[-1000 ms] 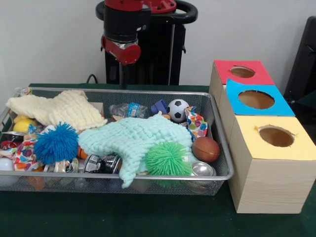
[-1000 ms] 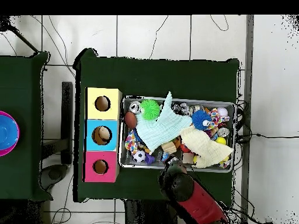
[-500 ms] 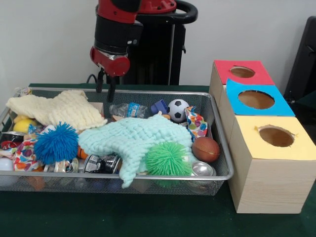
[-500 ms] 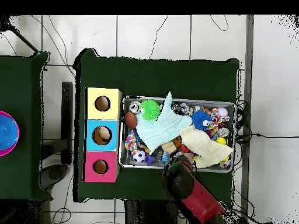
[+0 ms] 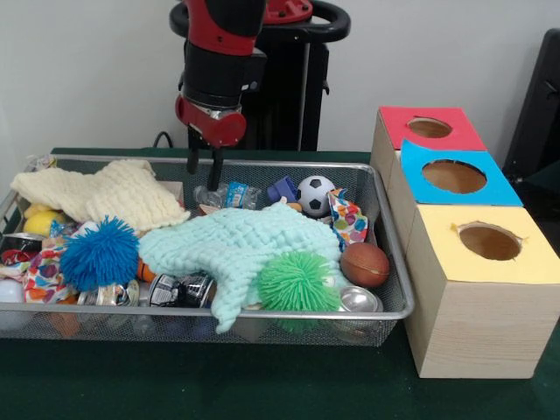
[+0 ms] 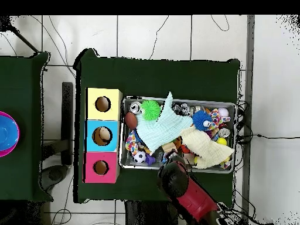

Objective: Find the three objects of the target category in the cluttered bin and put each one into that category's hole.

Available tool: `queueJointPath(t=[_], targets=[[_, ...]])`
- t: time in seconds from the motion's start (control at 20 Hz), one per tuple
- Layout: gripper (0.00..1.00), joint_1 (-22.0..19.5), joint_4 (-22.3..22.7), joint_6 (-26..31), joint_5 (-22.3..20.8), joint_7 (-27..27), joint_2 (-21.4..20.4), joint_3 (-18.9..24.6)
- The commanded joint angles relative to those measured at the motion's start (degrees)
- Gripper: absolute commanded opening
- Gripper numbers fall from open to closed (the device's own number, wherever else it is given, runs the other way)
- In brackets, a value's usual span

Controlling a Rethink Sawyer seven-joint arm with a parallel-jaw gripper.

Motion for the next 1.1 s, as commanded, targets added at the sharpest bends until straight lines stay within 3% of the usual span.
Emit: queueJointPath(t=[0.05, 0.6, 1.1], targets=[[1.00, 0.5, -7.7, -1.6, 3.0, 13.0, 4.4, 4.6], [1.00, -0.4, -9.6, -3.7, 1.9, 13.6, 11.2, 5.9], [1.00, -2.8, -9.6, -1.2, 0.7, 11.9, 11.7, 7.4]])
